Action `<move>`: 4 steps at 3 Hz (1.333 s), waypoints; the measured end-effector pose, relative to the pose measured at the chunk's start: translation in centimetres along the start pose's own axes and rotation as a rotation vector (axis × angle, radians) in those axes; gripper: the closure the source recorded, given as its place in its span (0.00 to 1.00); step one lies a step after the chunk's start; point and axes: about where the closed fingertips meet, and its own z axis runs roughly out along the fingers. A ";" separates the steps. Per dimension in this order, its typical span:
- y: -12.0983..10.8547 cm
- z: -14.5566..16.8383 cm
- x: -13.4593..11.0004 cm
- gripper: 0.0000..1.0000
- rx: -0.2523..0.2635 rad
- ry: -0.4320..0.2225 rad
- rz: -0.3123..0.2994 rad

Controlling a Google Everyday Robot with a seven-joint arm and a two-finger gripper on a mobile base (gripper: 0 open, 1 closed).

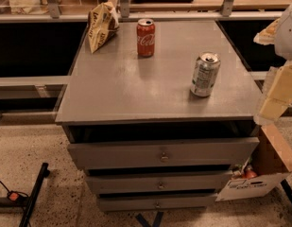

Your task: Move 7up can near coke can

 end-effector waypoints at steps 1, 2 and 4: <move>0.0 0.0 0.0 0.00 0.000 0.000 0.000; -0.7 -0.1 0.0 0.00 0.024 -0.019 0.017; -7.7 3.7 -1.4 0.00 0.020 -0.182 0.148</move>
Offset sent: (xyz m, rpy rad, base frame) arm 0.0144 -0.0054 0.0011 0.0394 -0.0374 -0.0370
